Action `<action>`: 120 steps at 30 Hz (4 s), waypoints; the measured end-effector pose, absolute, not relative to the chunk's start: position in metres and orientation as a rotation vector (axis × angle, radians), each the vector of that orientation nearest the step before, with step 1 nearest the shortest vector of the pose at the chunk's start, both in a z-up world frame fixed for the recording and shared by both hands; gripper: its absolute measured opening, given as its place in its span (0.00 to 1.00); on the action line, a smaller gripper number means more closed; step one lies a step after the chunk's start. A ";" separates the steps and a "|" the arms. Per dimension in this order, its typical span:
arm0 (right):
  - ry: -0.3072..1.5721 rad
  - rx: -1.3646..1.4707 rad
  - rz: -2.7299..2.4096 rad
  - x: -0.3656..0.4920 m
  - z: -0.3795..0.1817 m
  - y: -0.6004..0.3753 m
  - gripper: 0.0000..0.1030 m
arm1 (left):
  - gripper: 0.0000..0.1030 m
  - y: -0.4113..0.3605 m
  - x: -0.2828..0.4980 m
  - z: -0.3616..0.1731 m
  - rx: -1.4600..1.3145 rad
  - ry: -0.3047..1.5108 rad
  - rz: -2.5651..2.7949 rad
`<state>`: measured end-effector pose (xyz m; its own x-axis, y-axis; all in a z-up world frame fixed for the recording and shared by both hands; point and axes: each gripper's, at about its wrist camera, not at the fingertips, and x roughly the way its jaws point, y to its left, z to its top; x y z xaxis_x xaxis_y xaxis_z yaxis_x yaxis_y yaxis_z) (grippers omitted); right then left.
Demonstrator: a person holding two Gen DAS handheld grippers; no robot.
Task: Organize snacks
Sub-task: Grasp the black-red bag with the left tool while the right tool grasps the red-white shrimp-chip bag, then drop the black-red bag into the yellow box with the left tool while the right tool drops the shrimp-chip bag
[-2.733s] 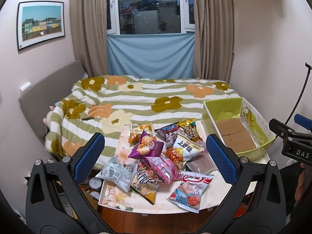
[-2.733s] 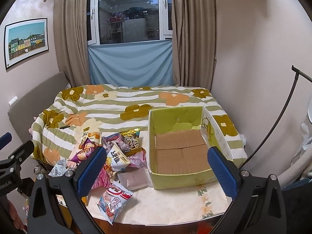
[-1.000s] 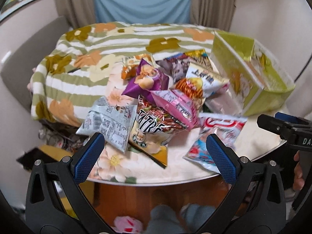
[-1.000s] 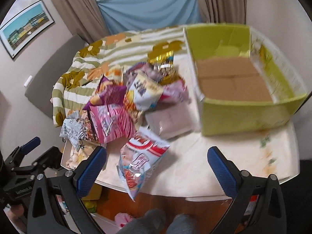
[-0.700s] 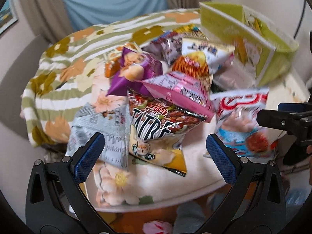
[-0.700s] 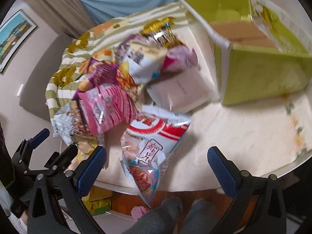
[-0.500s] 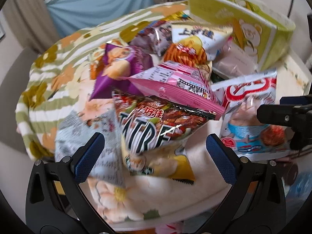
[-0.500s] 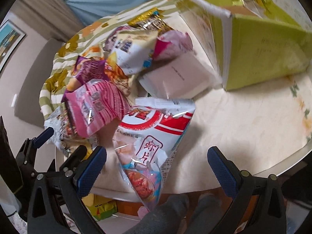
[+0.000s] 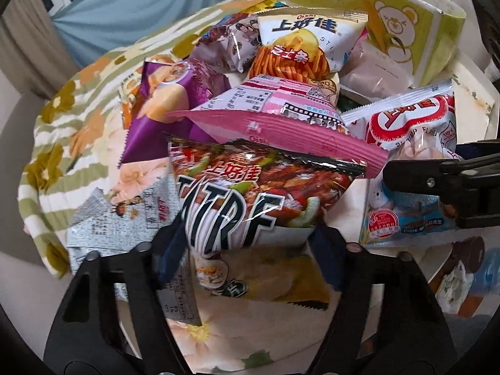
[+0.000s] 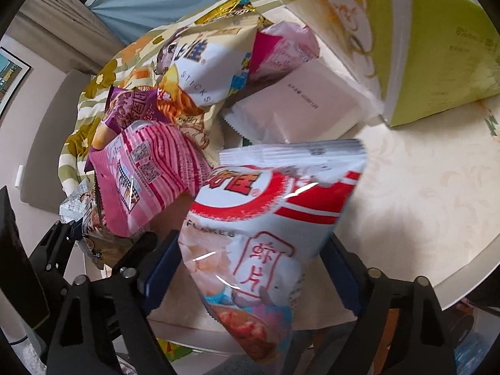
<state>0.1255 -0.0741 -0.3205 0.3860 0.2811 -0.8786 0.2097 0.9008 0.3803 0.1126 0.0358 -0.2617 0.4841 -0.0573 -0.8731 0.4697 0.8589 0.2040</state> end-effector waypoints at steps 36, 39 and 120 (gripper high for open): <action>0.934 0.250 0.077 0.130 -0.174 -0.101 0.57 | 0.55 0.005 0.119 -0.113 0.196 0.861 -0.317; 0.913 0.228 0.113 0.142 -0.163 -0.127 0.57 | 0.55 -0.024 0.134 -0.103 0.179 0.838 -0.273; 0.929 0.092 0.198 0.262 -0.159 -0.336 0.94 | 1.00 -0.184 0.258 -0.106 0.019 0.998 -0.128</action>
<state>0.2622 -0.3365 -0.1588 0.5819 0.2085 -0.7861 -0.1293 0.9780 0.1637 0.2581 -0.1841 -0.1056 0.5349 -0.0986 -0.8392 0.1156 0.9924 -0.0429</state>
